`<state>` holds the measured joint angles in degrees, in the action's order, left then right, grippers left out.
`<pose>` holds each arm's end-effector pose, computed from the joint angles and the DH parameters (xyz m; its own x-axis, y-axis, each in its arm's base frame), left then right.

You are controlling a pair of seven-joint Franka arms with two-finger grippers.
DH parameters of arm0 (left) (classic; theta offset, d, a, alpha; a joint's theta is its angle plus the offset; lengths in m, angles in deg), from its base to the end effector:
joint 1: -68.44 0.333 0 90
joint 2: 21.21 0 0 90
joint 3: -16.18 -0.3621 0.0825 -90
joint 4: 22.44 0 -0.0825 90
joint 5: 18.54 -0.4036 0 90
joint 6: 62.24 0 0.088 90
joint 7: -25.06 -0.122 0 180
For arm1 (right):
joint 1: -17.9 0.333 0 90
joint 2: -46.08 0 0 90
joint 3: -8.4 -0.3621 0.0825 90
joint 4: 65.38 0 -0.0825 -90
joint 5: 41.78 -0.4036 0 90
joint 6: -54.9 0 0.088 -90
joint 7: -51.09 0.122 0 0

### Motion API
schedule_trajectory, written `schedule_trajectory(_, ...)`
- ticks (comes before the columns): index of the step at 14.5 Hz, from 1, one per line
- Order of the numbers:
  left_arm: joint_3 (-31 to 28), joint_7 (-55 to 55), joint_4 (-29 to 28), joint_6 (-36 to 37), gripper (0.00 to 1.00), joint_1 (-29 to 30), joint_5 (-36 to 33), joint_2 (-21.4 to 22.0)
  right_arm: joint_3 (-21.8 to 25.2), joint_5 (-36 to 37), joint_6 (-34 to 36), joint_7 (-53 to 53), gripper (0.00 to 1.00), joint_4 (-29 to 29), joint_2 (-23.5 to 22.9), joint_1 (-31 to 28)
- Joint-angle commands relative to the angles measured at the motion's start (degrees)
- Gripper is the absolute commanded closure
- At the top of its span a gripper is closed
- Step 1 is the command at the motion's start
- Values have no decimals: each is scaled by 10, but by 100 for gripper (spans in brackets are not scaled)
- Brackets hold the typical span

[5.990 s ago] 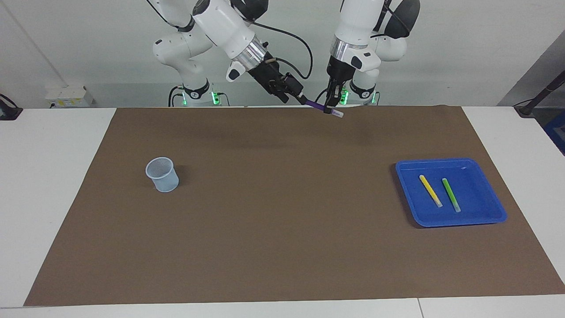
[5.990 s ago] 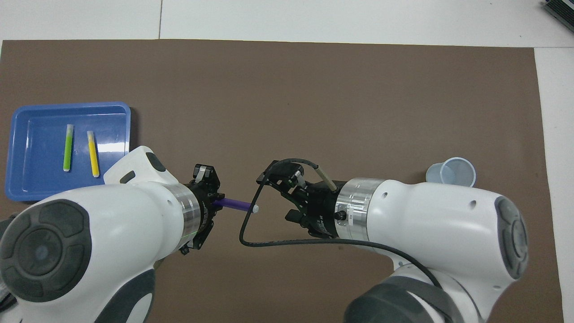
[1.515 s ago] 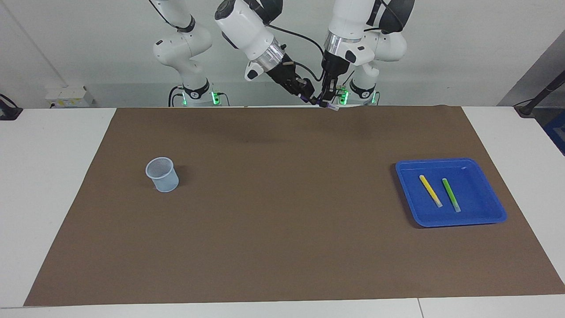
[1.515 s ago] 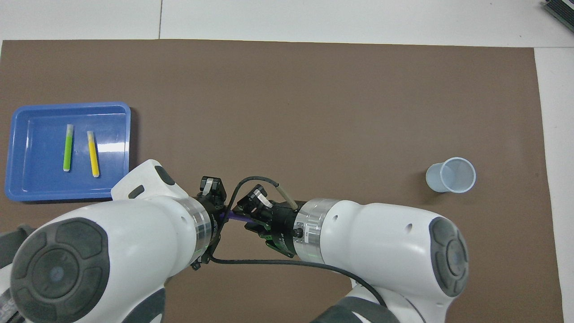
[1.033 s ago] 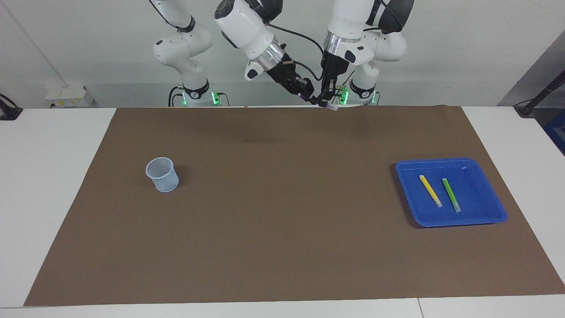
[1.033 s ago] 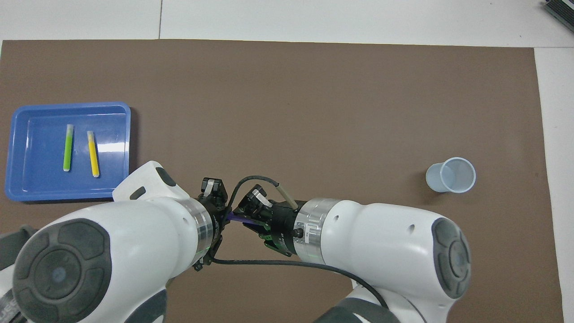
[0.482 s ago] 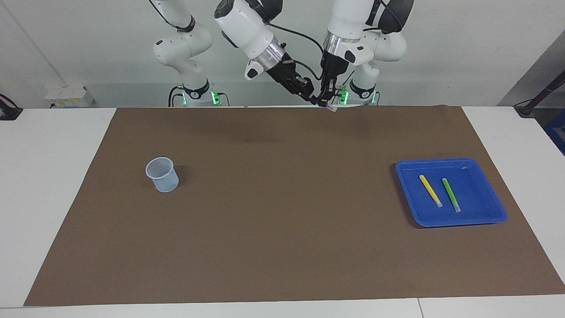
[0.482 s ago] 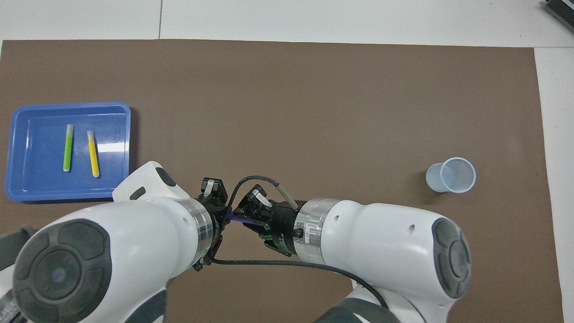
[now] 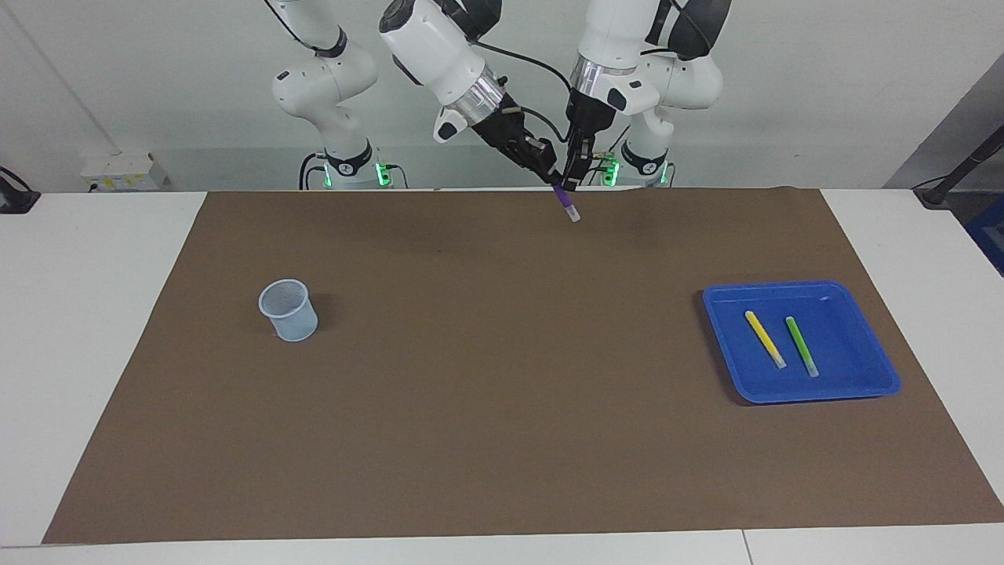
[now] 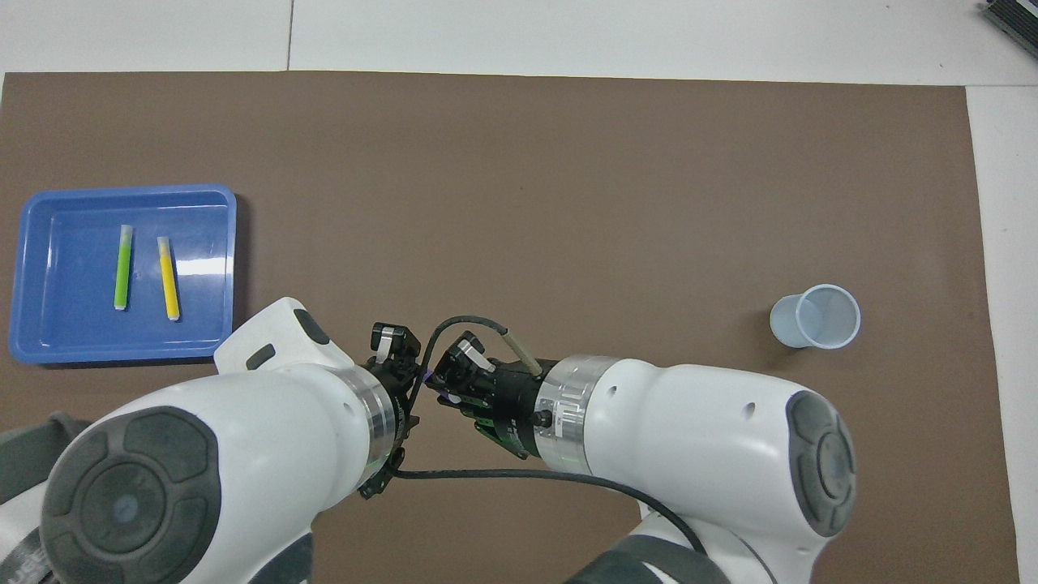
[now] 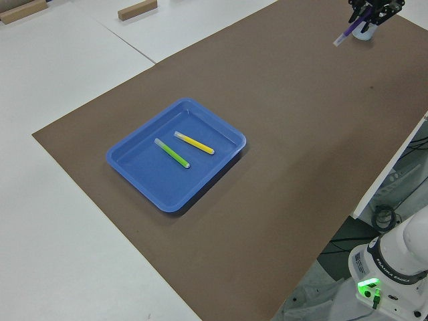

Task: Transfer and insert pens with both arms
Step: 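Grasp the purple pen tip with the right gripper beside the left gripper, then open the left gripper and pull both grippers apart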

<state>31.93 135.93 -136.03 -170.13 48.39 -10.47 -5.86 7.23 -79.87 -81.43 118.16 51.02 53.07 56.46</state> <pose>0.3933 -0.3185 0.6167 0.2281 0.9663 -0.1191 0.9691 -0.2136 0.1235 0.4384 0.3816 0.5813 0.6816 -0.6035 -0.4138 -0.7227 -0.4664 -0.5101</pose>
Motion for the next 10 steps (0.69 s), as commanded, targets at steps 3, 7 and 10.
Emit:
schedule_trajectory(3, -5, -4, -1, 15, 23, -9, 3, 10, -3, -15, 0, -25, 100, -2, 0, -8)
schedule_trajectory(7, -5, -4, -1, 15, 23, -9, 3, 10, -1, -3, 41, -92, 100, -2, 2, -21)
schedule_trajectory(10, -5, -5, -1, 15, 23, -9, 3, 10, 0, 37, 100, -177, 100, -2, 4, -54)
